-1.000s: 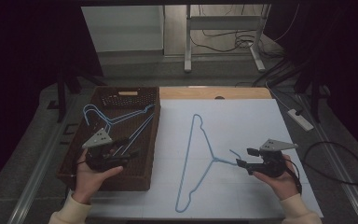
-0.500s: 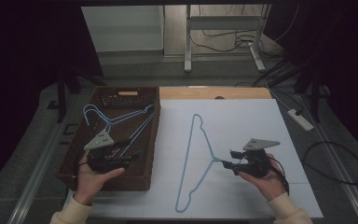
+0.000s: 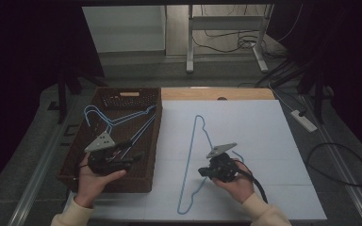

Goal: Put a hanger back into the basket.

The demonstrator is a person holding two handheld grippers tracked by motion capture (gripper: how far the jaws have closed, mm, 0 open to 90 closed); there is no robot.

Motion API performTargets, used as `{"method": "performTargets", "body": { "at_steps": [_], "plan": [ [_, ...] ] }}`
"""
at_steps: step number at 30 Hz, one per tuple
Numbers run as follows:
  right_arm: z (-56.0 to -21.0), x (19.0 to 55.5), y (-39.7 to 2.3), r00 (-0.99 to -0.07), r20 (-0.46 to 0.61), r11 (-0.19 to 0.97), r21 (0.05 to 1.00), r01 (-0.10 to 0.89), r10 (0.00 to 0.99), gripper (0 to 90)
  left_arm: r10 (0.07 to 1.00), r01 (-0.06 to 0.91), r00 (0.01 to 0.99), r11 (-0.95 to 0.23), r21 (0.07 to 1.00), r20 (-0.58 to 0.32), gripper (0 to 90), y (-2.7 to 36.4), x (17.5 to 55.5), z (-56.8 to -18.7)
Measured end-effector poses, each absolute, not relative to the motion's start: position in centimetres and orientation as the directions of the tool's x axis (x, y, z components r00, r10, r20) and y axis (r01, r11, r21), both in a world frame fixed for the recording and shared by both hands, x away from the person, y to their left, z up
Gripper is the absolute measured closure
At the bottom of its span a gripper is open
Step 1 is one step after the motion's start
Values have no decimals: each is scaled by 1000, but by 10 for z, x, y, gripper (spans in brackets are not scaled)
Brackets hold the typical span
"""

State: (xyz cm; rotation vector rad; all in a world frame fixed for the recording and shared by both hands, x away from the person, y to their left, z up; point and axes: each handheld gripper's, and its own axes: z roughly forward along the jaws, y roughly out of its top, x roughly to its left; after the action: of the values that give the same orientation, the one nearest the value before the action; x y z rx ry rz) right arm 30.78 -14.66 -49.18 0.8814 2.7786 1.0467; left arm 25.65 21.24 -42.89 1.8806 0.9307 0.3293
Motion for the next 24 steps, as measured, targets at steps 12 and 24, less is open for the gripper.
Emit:
{"method": "performTargets", "body": {
  "at_steps": [12,24],
  "plan": [
    [-513,285,-109,-887,164,726,520,450,432,900,721,457,675,-238,857,-159,350,211,254,-428],
    [-513,275,-120,-889,177,753,476,453,423,900,724,459,671,-233,857,-162,349,213,254,-428]
  ]
}}
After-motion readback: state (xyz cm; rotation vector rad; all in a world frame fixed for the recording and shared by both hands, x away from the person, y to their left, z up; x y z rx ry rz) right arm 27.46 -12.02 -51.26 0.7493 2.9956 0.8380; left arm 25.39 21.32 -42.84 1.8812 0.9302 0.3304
